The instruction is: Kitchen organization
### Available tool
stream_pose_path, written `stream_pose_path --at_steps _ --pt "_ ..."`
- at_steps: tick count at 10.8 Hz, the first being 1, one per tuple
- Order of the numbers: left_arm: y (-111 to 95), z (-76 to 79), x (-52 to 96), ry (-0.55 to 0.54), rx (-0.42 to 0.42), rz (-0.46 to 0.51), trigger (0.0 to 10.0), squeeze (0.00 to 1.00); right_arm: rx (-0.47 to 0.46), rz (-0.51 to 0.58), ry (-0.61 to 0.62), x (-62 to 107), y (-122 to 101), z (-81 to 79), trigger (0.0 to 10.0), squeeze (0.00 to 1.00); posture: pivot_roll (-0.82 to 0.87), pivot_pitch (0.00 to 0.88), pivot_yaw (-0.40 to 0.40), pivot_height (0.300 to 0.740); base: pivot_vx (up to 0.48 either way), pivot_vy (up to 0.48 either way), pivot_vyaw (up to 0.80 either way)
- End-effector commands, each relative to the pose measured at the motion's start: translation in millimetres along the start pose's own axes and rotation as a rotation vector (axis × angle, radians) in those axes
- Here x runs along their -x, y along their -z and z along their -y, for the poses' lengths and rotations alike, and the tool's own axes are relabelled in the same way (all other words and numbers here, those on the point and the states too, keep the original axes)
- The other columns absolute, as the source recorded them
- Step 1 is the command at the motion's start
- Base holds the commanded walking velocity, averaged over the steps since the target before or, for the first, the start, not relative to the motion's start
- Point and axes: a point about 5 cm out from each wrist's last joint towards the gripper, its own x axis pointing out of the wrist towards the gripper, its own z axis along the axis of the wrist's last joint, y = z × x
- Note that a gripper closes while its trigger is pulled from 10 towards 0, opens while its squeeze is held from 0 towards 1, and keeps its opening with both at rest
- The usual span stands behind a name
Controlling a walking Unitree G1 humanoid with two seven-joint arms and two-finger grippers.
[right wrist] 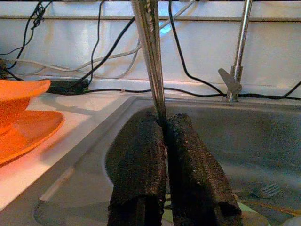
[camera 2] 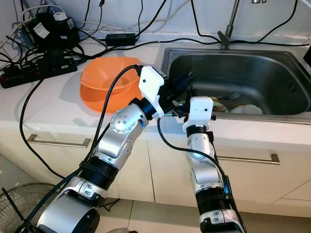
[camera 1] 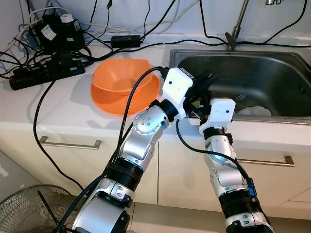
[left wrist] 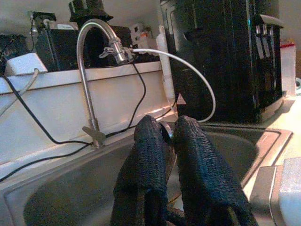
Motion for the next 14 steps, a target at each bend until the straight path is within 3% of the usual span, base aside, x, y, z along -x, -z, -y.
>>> stream_pose_path --at_steps 1,5,6,9,10,11,14 --pt "11.9 -3.0 8.7 -0.038 0.035 -0.05 10.0 1.0 -0.018 0.048 0.031 -7.9 -11.7 3.5 0.0 0.0 0.05 0.0 0.068 0.74 0.0 0.0 0.0" --pt "0.8 -20.5 17.7 -0.152 0.081 0.008 10.0 1.0 -0.005 0.041 0.041 -9.1 -10.0 8.6 0.0 0.0 0.05 0.0 0.063 0.74 0.0 0.0 0.0" --pt "1.8 -24.7 24.4 -0.177 0.078 -0.002 10.0 0.0 0.003 0.04 0.047 -10.8 -9.7 11.3 0.0 0.0 0.06 0.0 0.062 0.74 0.0 0.0 0.0" --pt "18.6 -29.9 50.3 -0.193 0.081 -0.107 10.0 0.0 0.032 0.051 0.064 -19.0 -12.8 21.1 0.0 0.0 0.06 0.0 0.062 0.74 0.0 0.0 0.0" --pt "27.8 -28.0 60.6 -0.191 0.091 -0.163 10.0 0.0 0.048 0.055 0.073 -24.0 -14.9 26.4 1.6 0.0 0.06 0.0 0.061 0.74 0.0 0.0 0.0" --pt "35.8 -24.7 68.1 -0.186 0.097 -0.207 10.0 0.0 0.062 0.056 0.076 -27.9 -15.8 29.9 10.0 0.0 0.06 0.0 0.061 0.74 0.0 0.0 0.0" --pt "53.0 -12.6 79.5 -0.155 0.106 -0.301 10.0 0.0 0.087 0.036 0.069 -35.7 -11.7 32.7 10.0 0.0 0.07 0.0 0.063 0.74 0.0 0.0 0.0"
